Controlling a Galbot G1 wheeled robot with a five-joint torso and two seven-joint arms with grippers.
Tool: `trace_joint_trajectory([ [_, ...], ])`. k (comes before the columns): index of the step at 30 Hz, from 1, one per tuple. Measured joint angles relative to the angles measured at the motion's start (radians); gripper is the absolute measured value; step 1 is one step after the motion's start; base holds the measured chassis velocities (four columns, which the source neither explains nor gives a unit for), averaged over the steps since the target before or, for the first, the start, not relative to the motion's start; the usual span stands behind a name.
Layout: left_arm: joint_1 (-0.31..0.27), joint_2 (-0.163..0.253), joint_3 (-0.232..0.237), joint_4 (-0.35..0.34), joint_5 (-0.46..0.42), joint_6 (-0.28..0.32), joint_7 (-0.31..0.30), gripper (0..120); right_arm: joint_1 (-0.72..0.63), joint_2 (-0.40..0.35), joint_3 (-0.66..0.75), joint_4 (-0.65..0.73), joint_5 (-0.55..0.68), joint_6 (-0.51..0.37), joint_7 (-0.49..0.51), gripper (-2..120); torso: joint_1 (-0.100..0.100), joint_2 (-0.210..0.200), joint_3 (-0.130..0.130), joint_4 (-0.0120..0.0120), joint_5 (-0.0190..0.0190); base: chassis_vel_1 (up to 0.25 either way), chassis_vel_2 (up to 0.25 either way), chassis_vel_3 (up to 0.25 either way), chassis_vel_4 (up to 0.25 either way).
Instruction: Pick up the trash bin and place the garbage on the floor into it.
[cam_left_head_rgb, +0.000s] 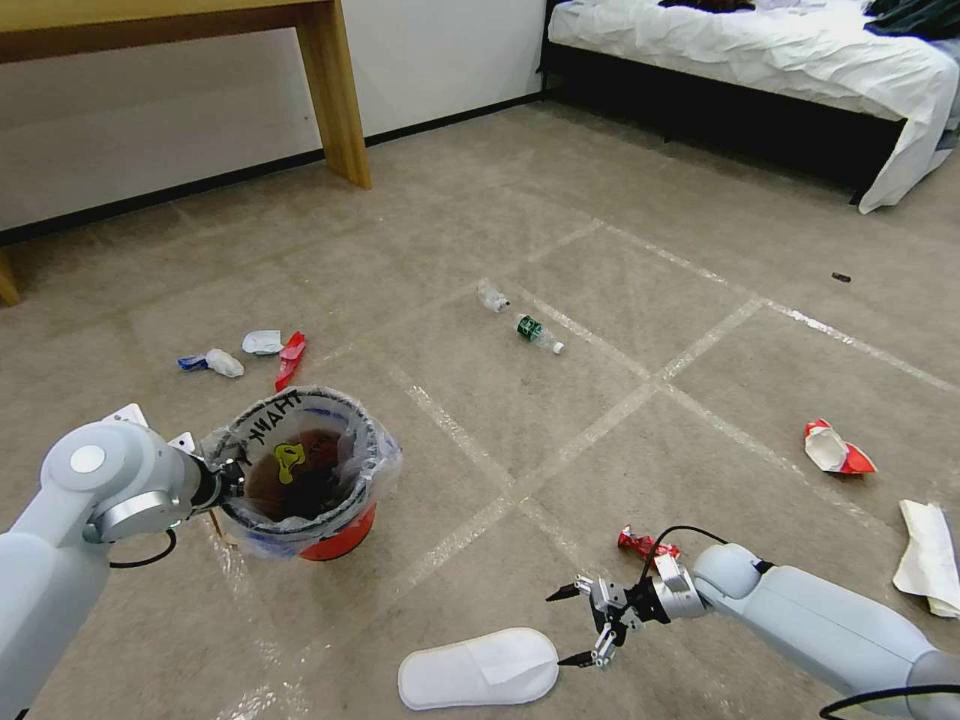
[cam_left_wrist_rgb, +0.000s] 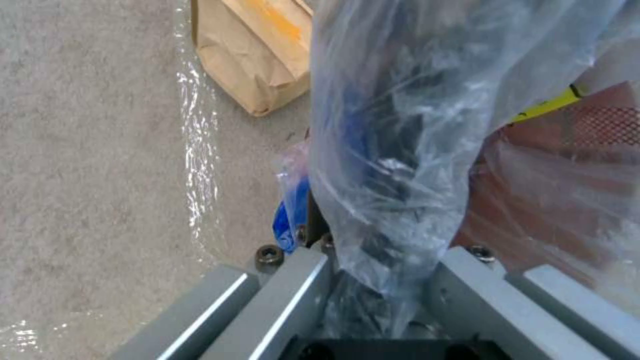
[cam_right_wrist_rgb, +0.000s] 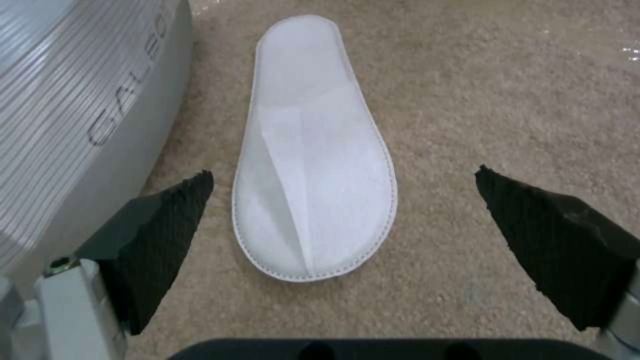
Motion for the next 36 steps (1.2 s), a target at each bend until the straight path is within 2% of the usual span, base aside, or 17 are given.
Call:
trace_joint_trajectory([
  [36,0.002,-0.006,0.005,-0.006,0.007,0.004,0.004,0,0.095,0.097,-0.108,-0.115,0.017,0.011,-0.042,100,0.0,0.0,0.0,0.0001,-0.0001,0.0,0.0,0.0,0.0],
])
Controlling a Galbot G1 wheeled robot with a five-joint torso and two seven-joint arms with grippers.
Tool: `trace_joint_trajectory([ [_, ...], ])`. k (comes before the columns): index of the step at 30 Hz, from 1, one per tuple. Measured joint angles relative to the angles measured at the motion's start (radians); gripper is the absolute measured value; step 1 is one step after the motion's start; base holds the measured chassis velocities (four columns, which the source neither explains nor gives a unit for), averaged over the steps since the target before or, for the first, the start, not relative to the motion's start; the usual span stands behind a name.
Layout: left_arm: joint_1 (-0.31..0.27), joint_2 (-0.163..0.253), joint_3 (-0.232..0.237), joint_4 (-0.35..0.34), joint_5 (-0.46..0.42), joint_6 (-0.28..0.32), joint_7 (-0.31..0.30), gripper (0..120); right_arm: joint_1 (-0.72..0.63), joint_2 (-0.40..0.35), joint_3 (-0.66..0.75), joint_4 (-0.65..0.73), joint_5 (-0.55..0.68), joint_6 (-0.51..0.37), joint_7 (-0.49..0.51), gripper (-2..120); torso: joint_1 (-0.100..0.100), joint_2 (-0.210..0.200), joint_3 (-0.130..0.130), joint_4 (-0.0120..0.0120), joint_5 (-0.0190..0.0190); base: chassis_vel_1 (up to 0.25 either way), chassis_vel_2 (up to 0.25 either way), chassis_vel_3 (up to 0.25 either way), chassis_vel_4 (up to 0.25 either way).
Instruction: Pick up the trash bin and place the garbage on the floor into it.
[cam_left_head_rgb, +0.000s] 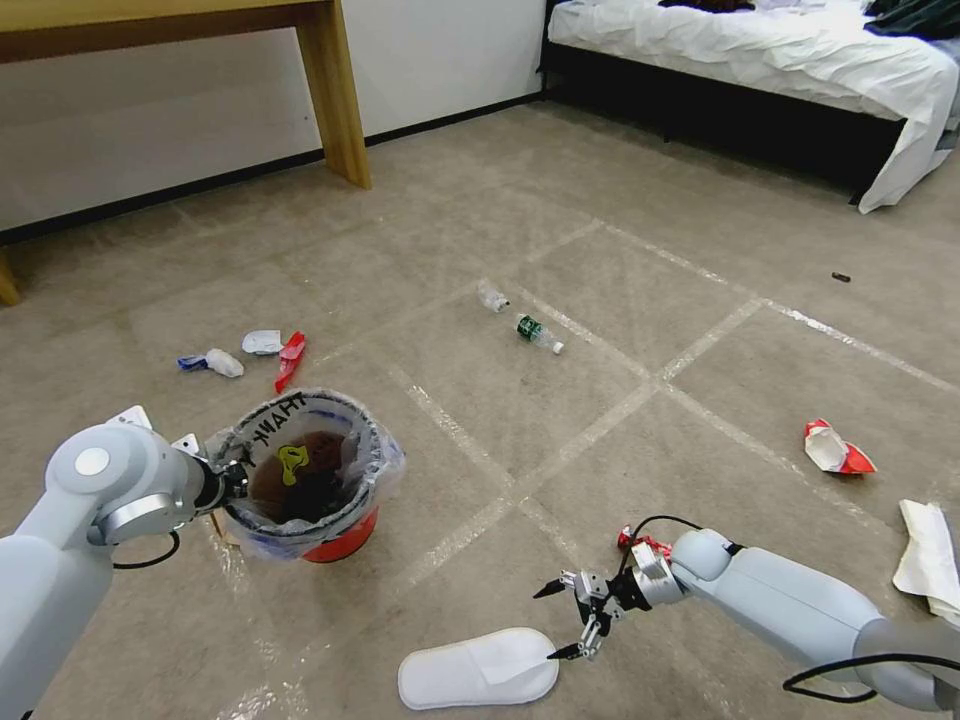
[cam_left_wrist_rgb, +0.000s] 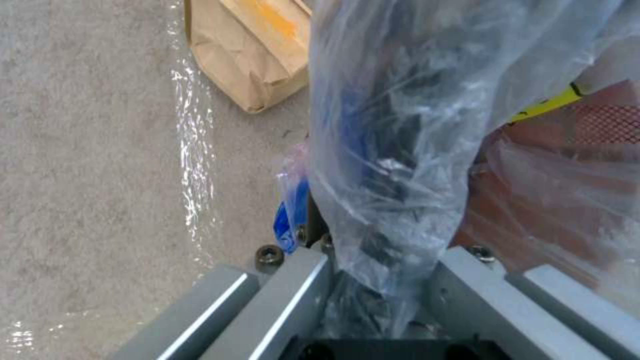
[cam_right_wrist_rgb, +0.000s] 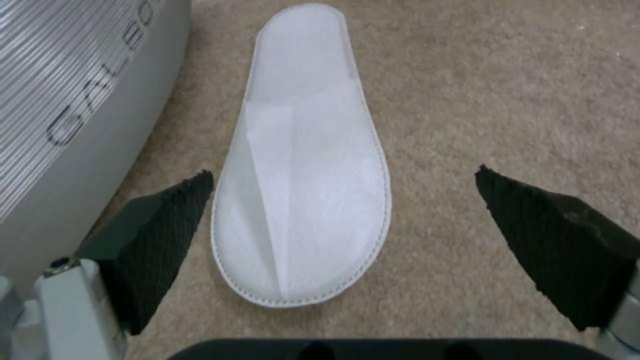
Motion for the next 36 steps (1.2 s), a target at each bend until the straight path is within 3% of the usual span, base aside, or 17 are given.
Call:
trace_joint_trajectory([
  [36,0.019,-0.02,-0.007,-0.019,0.014,-0.001,0.001,0,0.077,0.104,-0.076,-0.136,-0.006,0.002,-0.03,100,0.0,0.0,0.0,0.0,0.0001,0.0,0.0,0.0,0.0],
])
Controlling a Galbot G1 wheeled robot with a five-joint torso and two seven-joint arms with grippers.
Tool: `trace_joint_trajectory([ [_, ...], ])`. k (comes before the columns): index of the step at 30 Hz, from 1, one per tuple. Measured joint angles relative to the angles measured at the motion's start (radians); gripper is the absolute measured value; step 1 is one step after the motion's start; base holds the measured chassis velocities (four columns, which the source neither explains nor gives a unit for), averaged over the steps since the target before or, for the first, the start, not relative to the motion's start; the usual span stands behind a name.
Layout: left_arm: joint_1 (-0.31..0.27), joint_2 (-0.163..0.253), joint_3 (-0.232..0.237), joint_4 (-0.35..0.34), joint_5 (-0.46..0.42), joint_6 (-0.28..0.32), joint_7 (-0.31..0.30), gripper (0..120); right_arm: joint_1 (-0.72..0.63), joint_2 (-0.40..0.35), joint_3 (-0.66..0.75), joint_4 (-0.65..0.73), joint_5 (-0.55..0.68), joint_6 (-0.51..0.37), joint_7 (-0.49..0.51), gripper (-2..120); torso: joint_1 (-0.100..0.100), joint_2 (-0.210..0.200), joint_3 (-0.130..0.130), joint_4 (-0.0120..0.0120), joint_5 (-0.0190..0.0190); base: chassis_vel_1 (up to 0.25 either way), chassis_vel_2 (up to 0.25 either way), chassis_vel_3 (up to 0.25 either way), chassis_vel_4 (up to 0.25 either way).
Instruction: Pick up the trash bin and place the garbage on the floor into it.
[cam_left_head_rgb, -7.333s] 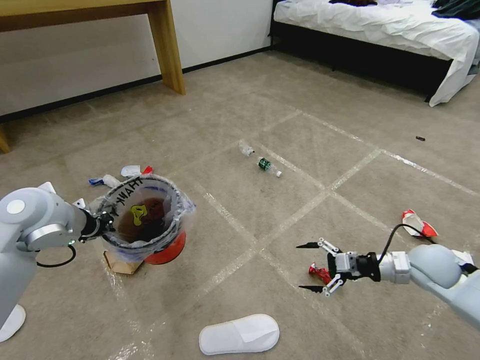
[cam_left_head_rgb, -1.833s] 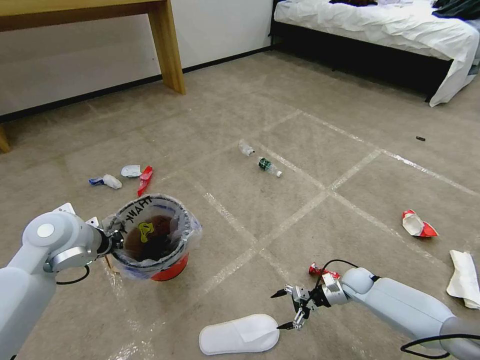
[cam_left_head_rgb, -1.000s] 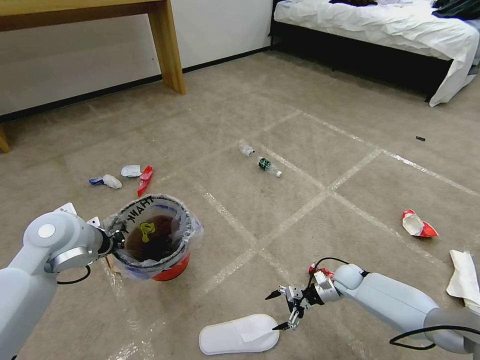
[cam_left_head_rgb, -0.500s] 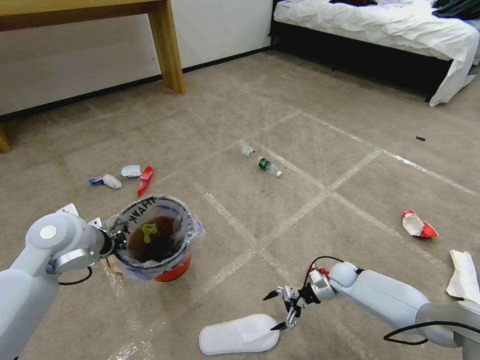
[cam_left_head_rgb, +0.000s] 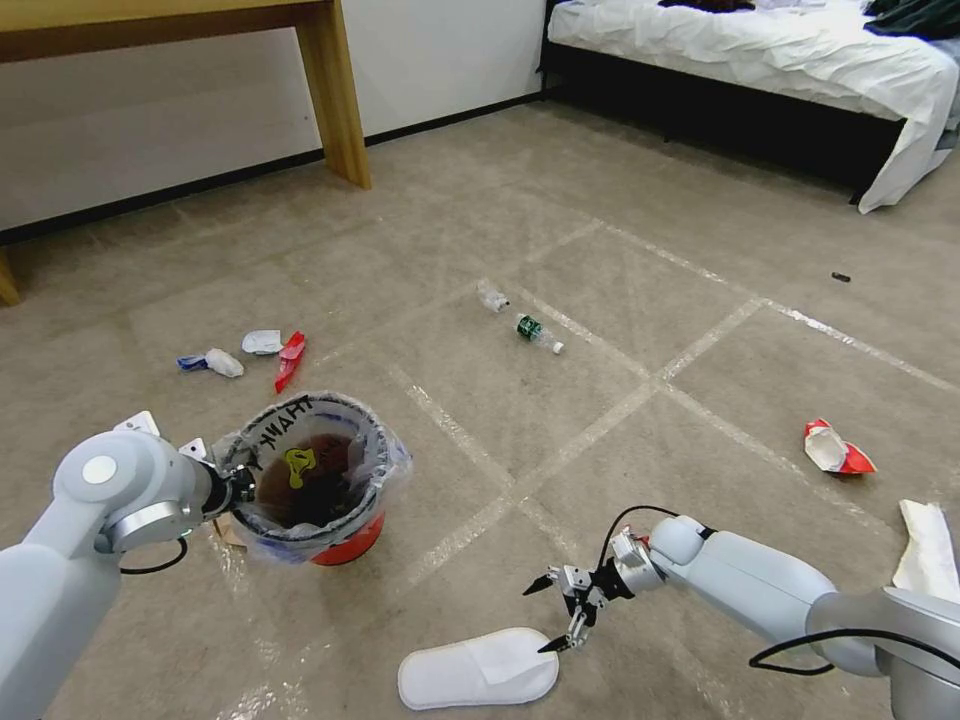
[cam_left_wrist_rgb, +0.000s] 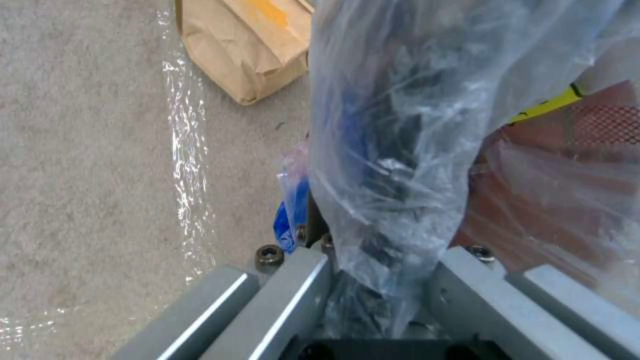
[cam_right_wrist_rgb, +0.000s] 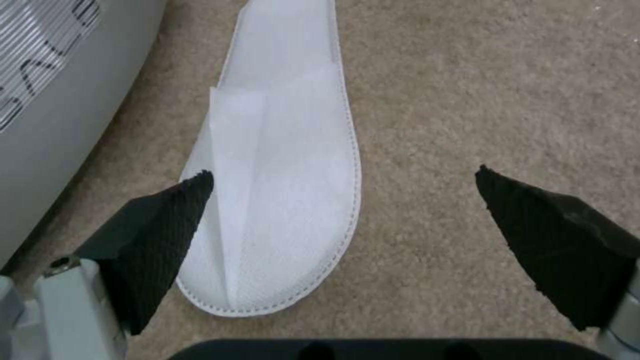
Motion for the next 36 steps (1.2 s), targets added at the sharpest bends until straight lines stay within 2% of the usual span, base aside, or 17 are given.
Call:
trace_joint_trajectory([
  [18,-0.01,-0.004,0.001,0.0,0.0,0.001,0.002,0,0.047,0.012,-0.022,0.036,0.002,-0.015,-0.004,100,0.0,0.0,0.0,0.0,0.0,0.0,0.0,0.0,0.0],
  [36,-0.01,-0.009,0.003,0.002,0.0,0.001,0.002,0,0.049,0.06,-0.041,0.037,-0.008,-0.029,0.008,100,0.0,0.0,0.0,0.0,0.0,0.0,0.0,0.0,0.0],
])
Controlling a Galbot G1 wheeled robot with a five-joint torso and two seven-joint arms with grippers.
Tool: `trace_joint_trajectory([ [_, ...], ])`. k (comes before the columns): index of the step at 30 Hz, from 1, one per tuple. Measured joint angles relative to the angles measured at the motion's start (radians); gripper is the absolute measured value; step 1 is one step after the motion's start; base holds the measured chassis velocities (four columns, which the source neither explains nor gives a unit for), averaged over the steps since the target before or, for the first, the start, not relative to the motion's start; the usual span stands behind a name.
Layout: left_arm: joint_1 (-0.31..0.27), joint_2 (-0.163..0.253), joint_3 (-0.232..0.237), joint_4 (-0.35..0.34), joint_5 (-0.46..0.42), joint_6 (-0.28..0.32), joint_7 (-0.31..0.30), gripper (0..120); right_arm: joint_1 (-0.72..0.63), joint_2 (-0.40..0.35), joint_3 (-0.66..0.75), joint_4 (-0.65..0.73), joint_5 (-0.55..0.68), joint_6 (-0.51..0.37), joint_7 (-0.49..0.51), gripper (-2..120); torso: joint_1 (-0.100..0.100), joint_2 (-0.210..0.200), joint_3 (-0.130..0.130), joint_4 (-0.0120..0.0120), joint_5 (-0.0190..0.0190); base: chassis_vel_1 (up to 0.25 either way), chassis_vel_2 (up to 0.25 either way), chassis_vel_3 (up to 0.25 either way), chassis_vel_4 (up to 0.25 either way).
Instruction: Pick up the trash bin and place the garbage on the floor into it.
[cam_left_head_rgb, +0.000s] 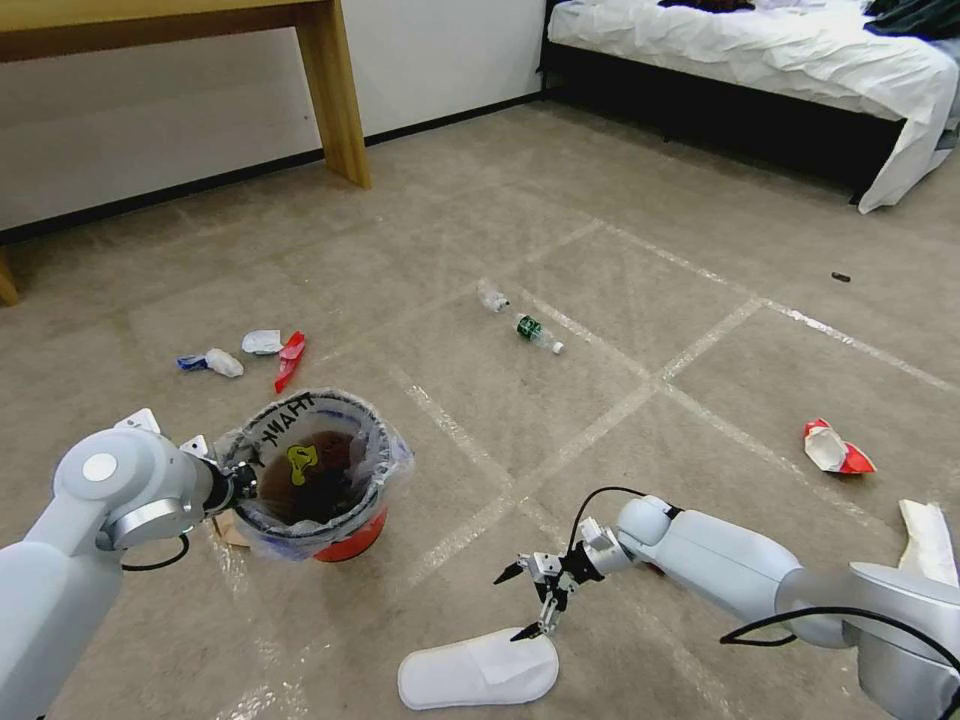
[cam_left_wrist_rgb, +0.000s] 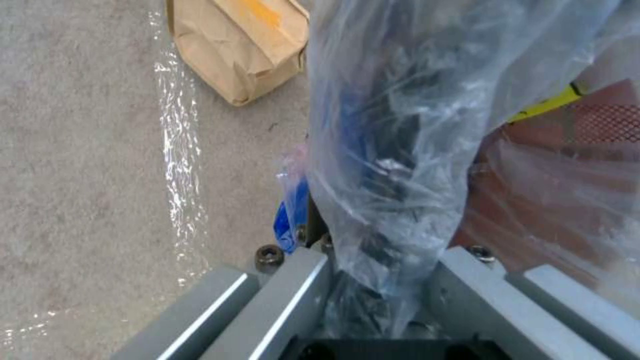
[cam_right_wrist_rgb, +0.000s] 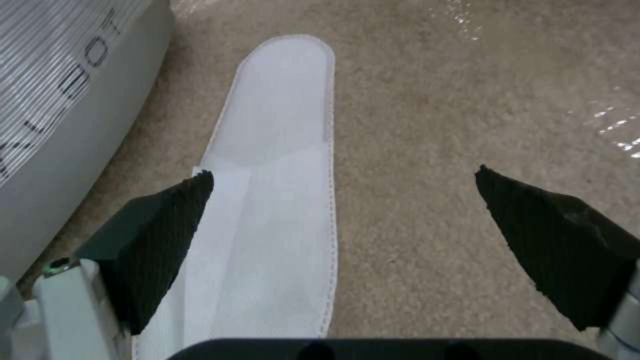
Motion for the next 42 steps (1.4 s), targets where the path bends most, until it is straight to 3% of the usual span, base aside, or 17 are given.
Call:
trace_joint_trajectory([
  [22,0.001,-0.003,0.005,0.001,0.003,0.001,0.001,0,-0.064,-0.069,0.008,0.162,0.022,-0.041,0.039,100,0.0,0.0,0.0,-0.0001,0.0001,0.0,0.0,0.0,0.0],
  [42,0.003,-0.01,0.006,0.0,0.008,0.003,0.002,0,-0.087,-0.054,0.009,0.115,-0.008,-0.039,0.046,100,0.0,0.0,0.0,0.0,0.0001,0.0,0.0,0.0,0.0],
])
